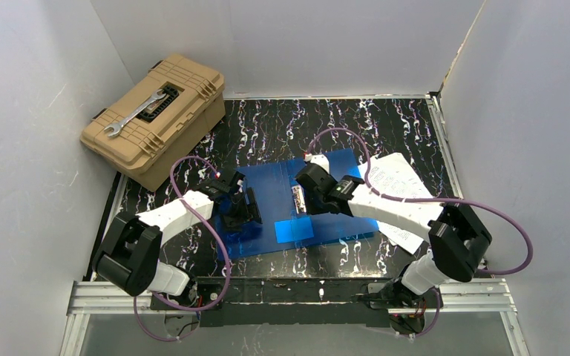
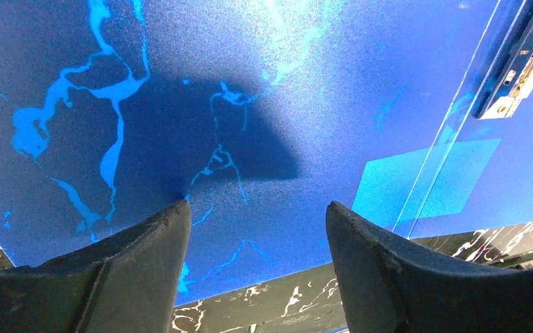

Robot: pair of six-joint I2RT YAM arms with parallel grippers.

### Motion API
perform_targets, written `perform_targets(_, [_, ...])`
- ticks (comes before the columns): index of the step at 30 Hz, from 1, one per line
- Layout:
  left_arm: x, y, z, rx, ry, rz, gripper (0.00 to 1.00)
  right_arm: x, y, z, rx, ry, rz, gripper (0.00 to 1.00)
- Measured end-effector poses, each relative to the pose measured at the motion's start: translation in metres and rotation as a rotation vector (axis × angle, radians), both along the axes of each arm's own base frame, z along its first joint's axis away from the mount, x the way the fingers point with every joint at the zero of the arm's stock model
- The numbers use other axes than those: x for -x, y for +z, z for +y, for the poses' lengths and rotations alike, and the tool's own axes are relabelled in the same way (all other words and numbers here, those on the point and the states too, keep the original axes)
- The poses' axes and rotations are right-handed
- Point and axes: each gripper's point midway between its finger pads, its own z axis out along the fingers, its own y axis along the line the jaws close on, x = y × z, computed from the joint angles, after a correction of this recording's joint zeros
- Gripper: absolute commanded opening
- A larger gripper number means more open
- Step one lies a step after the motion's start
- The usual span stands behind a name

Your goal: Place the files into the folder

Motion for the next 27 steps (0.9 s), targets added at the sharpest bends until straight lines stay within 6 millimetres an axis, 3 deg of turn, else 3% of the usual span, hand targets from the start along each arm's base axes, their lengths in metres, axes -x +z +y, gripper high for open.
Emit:
perform_targets(7, [0.000,0.000,0.000,0.004,-0.005,-0.005,0.70,0.016,-0.026,0.006,-0.111,-0.021,0.090,0.01])
perform_targets(15, [0.000,0.000,0.000,0.002,-0.015,-0.007,0.70,0.002,-0.029,0.035,-0.295,-0.046,0.146,0.01])
perform_targets(27, [0.001,0.000,0.000,0.001,-0.022,-0.007,0.70,-0.018,-0.045,0.049,-0.416,-0.099,0.230,0.01])
